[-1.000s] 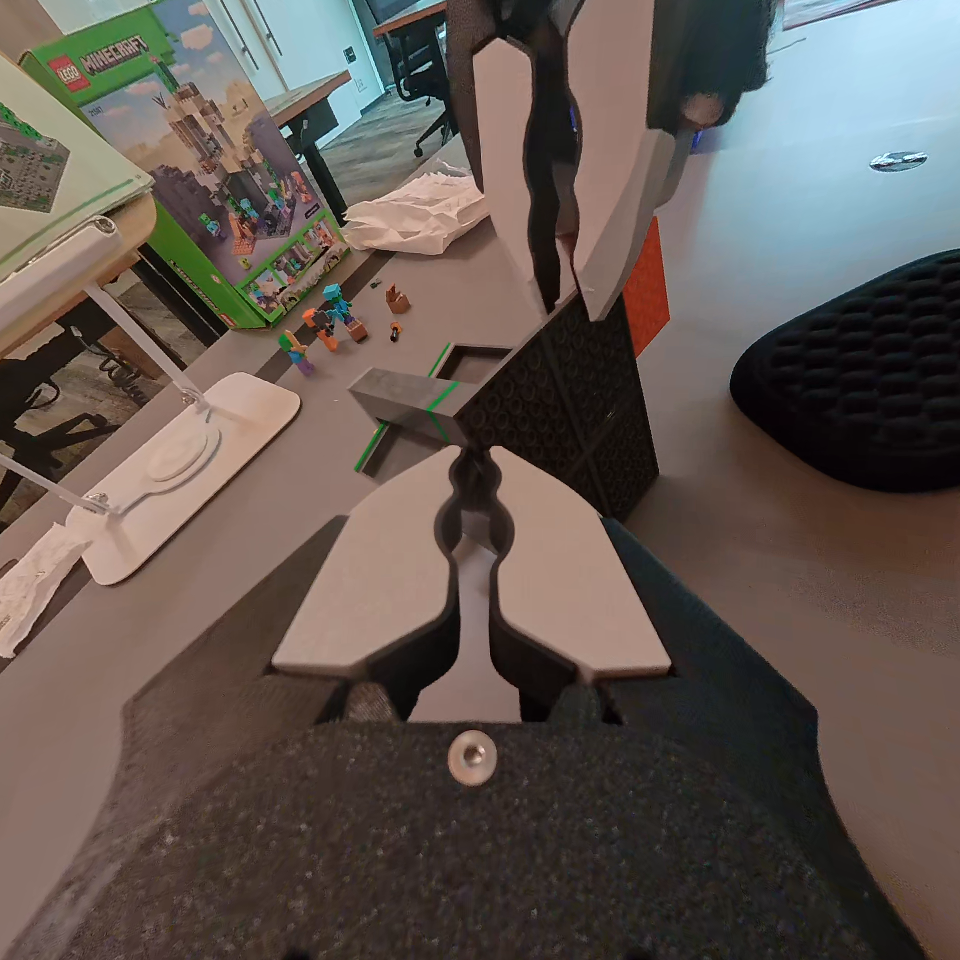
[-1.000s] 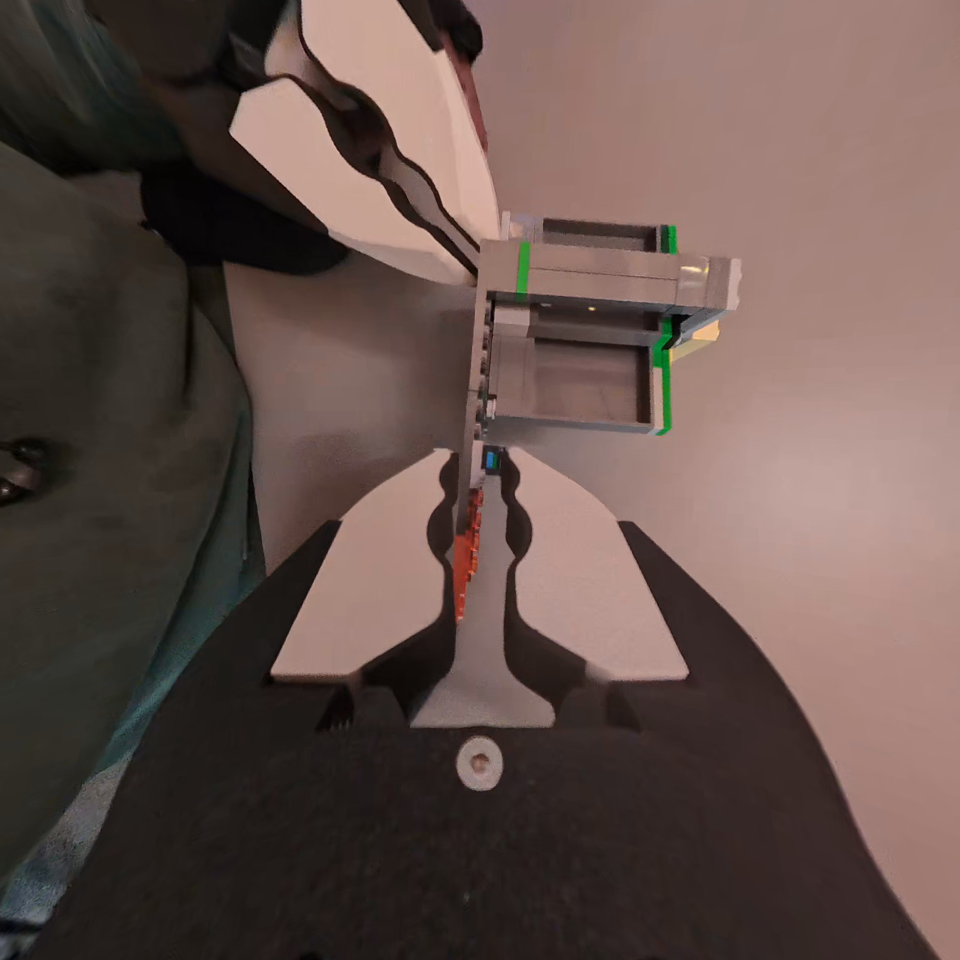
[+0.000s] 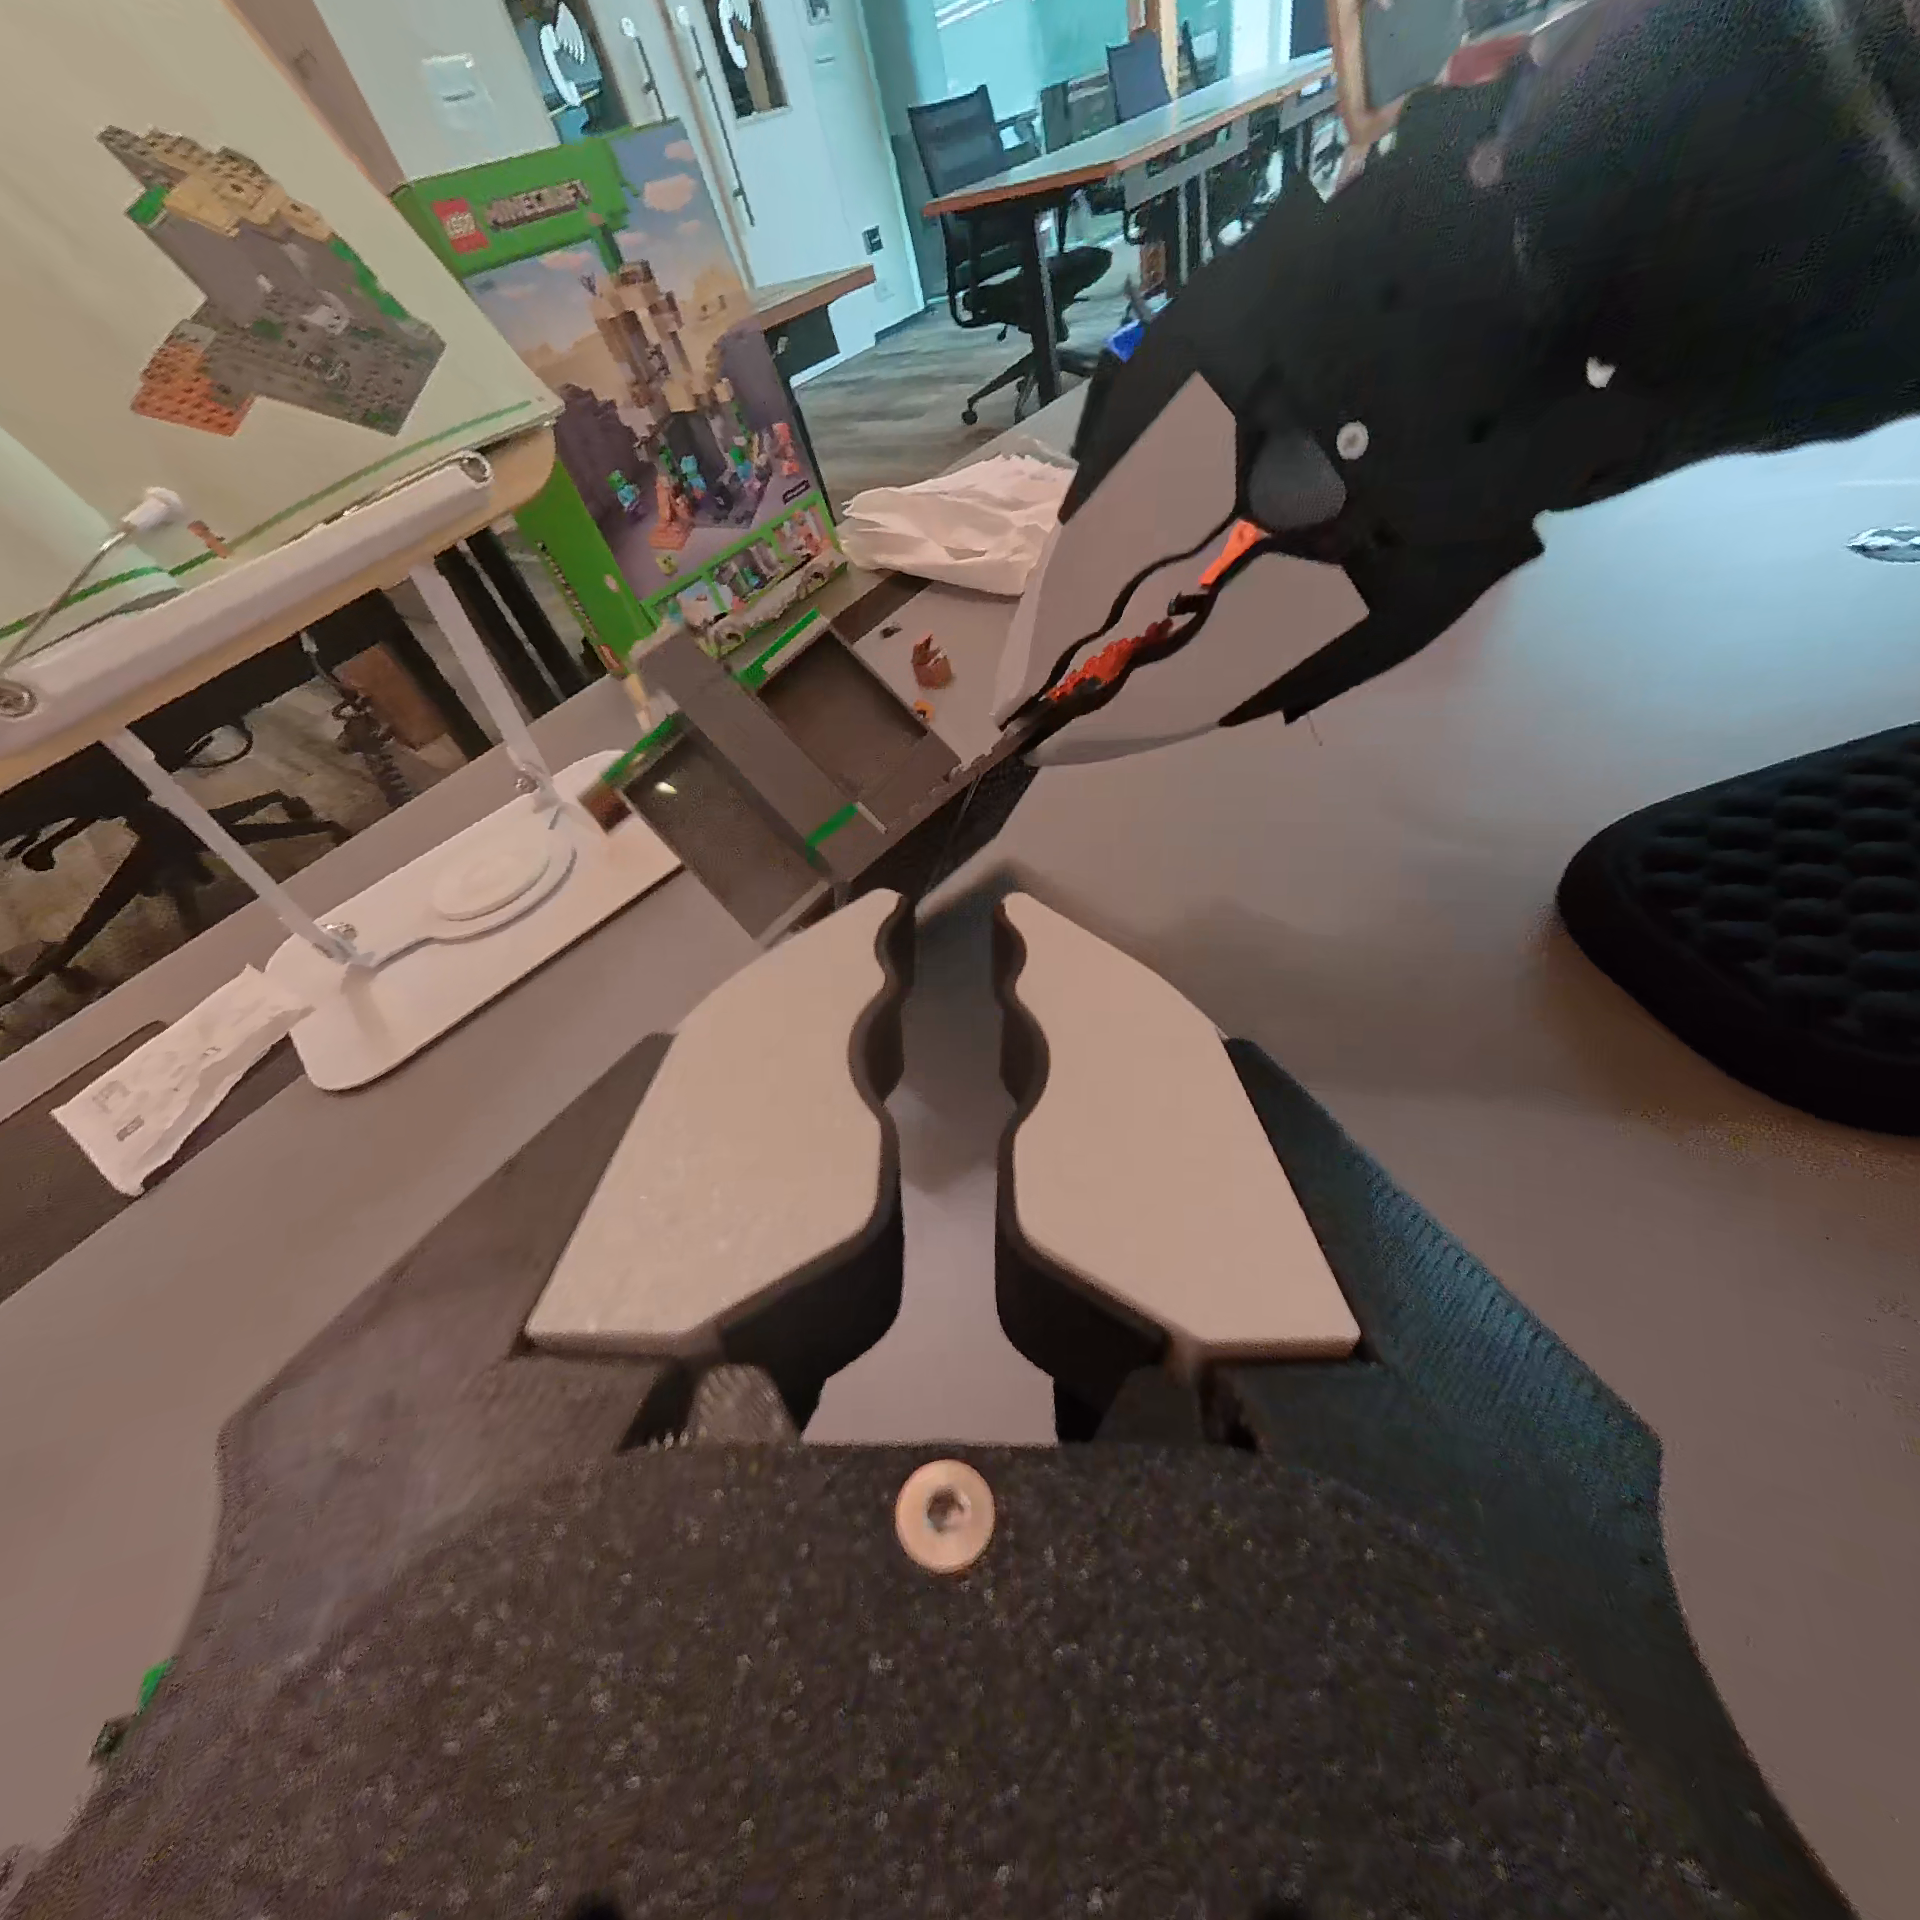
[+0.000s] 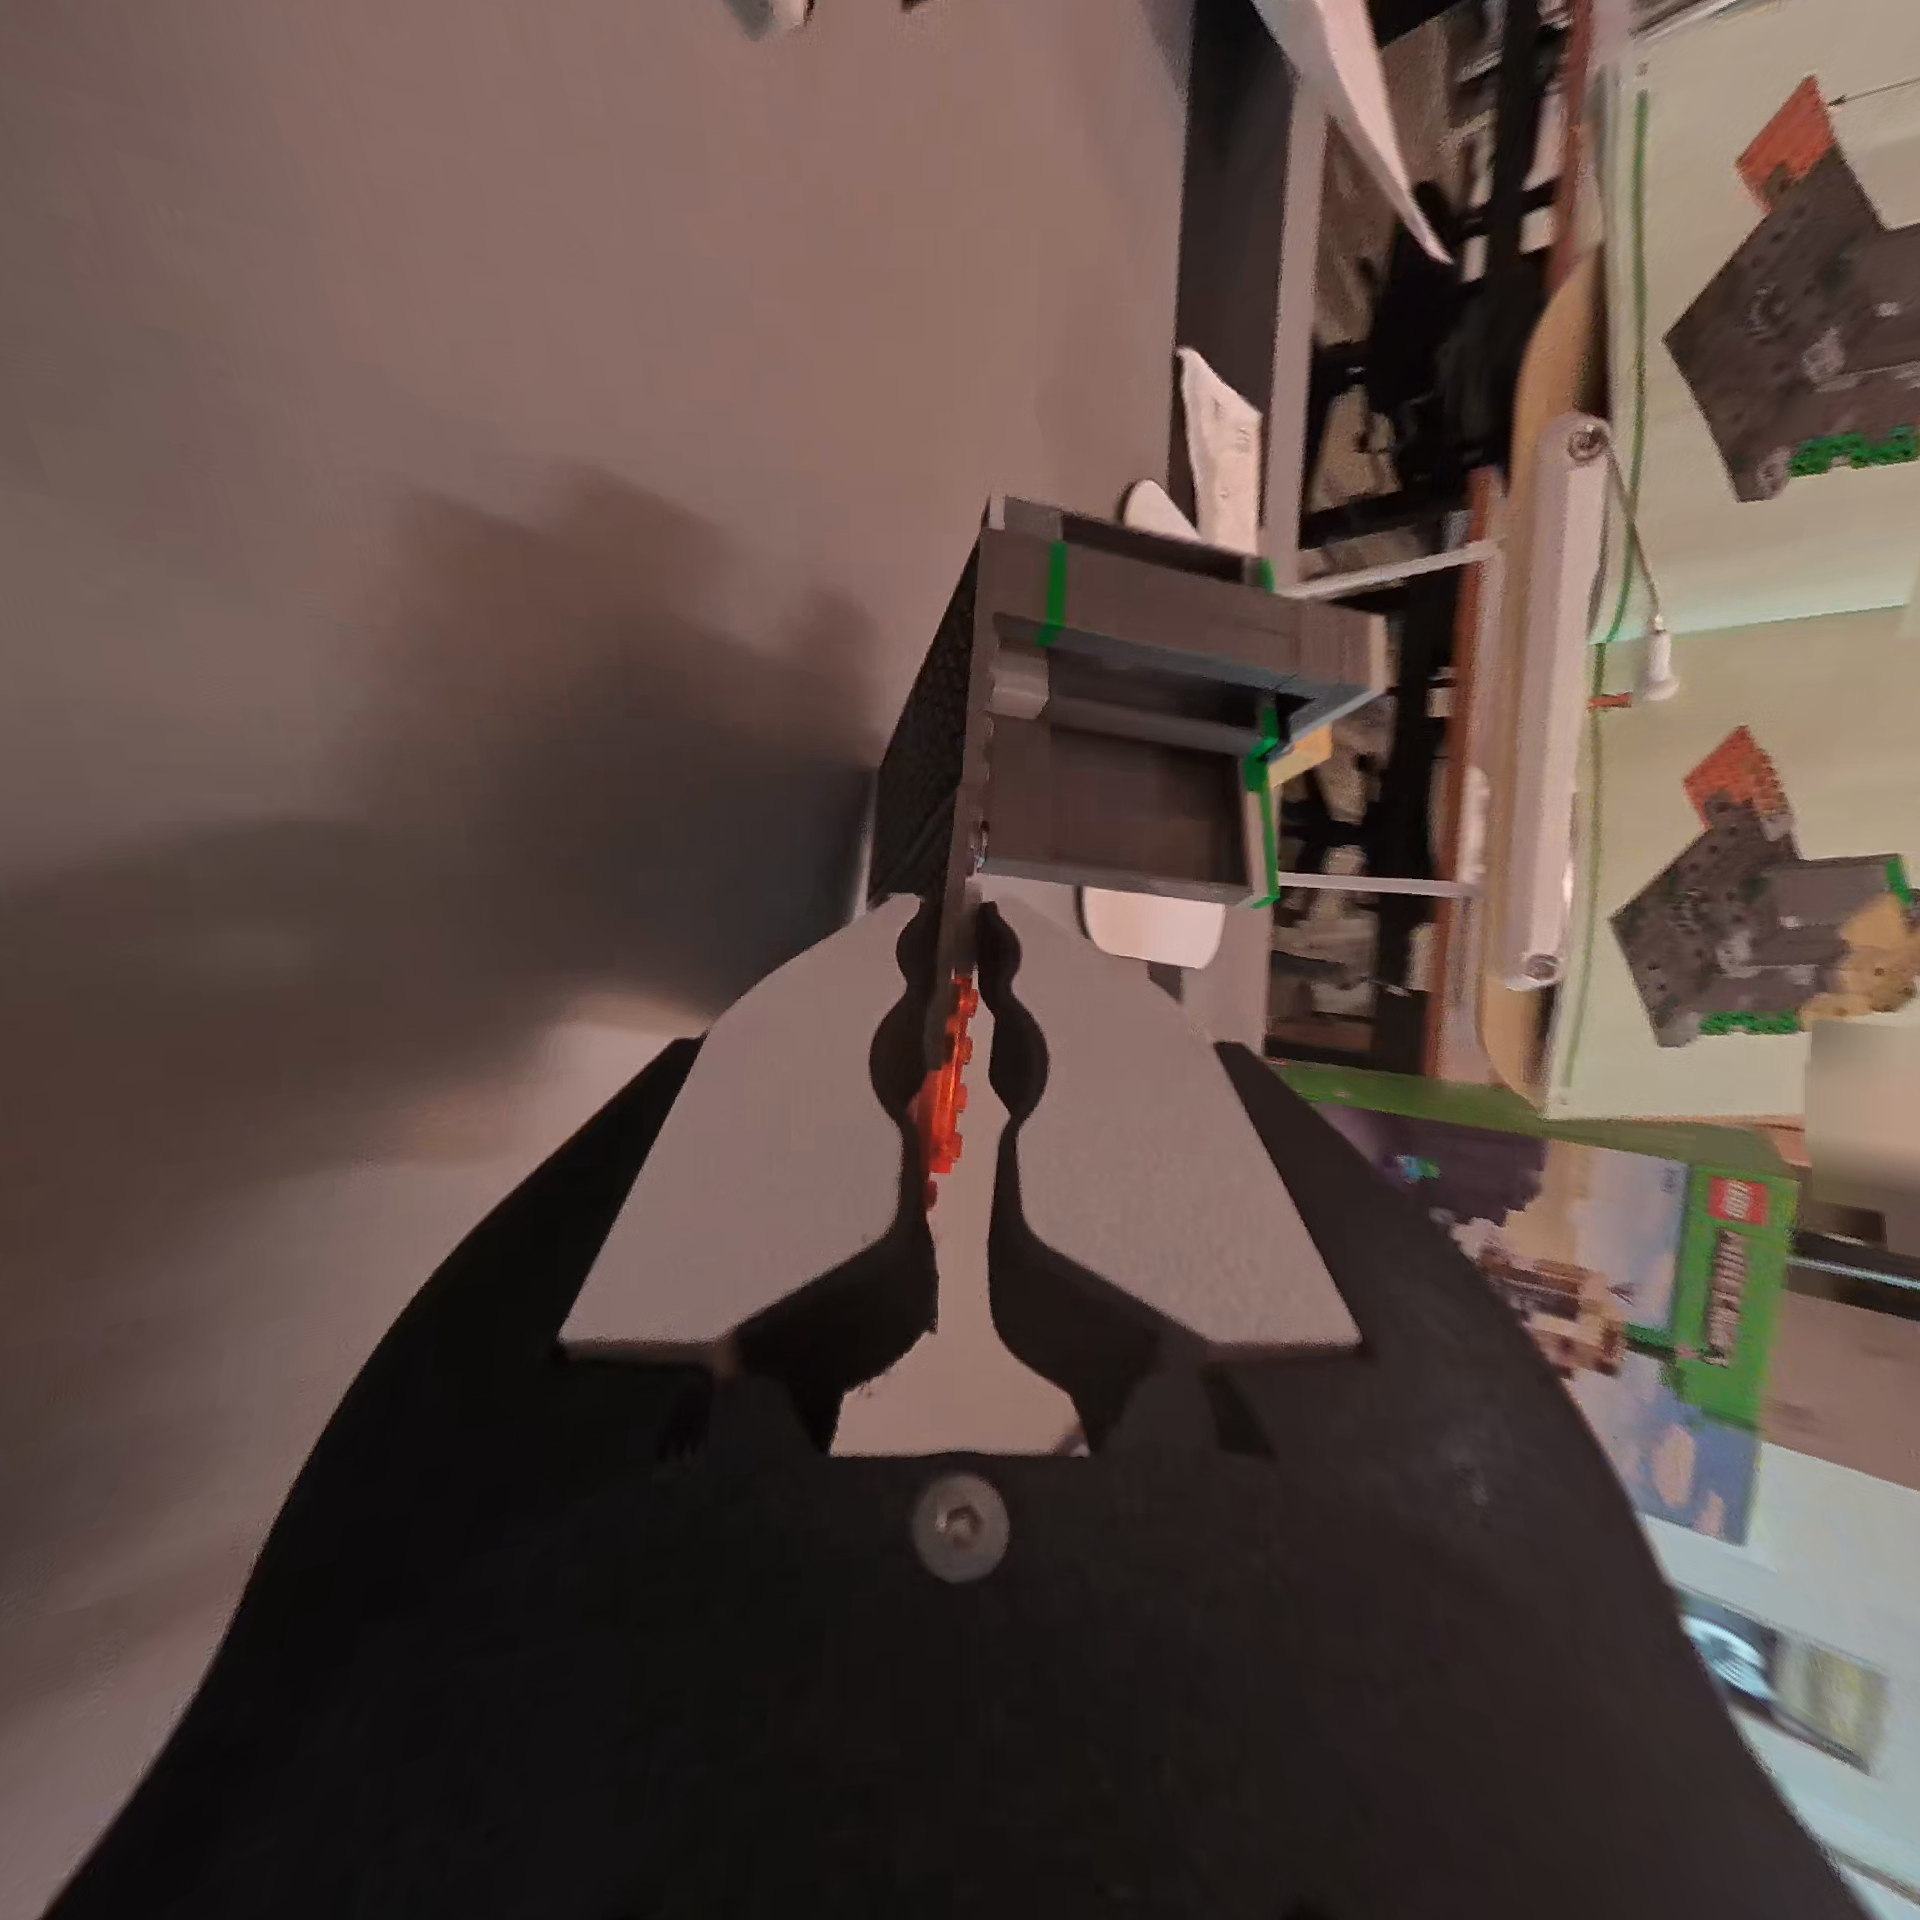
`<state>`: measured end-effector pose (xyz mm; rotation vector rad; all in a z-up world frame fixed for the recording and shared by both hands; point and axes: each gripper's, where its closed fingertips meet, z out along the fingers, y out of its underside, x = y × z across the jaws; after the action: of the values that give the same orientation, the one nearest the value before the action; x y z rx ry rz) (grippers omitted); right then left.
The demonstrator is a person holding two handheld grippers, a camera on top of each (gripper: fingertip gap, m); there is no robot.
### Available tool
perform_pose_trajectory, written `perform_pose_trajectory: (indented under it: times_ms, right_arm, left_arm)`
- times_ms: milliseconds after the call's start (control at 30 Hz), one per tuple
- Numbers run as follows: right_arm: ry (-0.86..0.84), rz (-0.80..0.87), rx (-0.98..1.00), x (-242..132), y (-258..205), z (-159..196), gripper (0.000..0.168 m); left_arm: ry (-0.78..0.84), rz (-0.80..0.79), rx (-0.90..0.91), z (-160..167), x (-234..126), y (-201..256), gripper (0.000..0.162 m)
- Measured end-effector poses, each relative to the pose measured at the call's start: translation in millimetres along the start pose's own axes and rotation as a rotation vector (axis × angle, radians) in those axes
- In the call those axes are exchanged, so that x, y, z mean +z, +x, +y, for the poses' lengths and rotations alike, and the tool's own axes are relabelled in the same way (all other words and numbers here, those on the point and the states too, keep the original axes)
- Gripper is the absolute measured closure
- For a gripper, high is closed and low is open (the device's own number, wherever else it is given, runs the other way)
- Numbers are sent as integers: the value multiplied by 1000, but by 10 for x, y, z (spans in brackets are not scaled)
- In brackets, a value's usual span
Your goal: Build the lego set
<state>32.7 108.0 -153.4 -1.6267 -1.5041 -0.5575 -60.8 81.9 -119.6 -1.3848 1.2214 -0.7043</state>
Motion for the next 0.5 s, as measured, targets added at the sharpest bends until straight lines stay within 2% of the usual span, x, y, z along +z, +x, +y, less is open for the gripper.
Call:
perform_pose_trajectory:
  times_ms: [33,300,500]
  right_arm:
    - [-16,33,-14,58,-18,33,161]
    - [-112,160,-134,223,-278,-37,161]
    - [-134,155,-133,316,-529,-123,160]
  left_arm:
    - [-11,-9,2,27,10,-16,148]
    - [-111,-74,-30,292,160,-164,147]
    - [-201,-102,-148,567,276,-270,131]
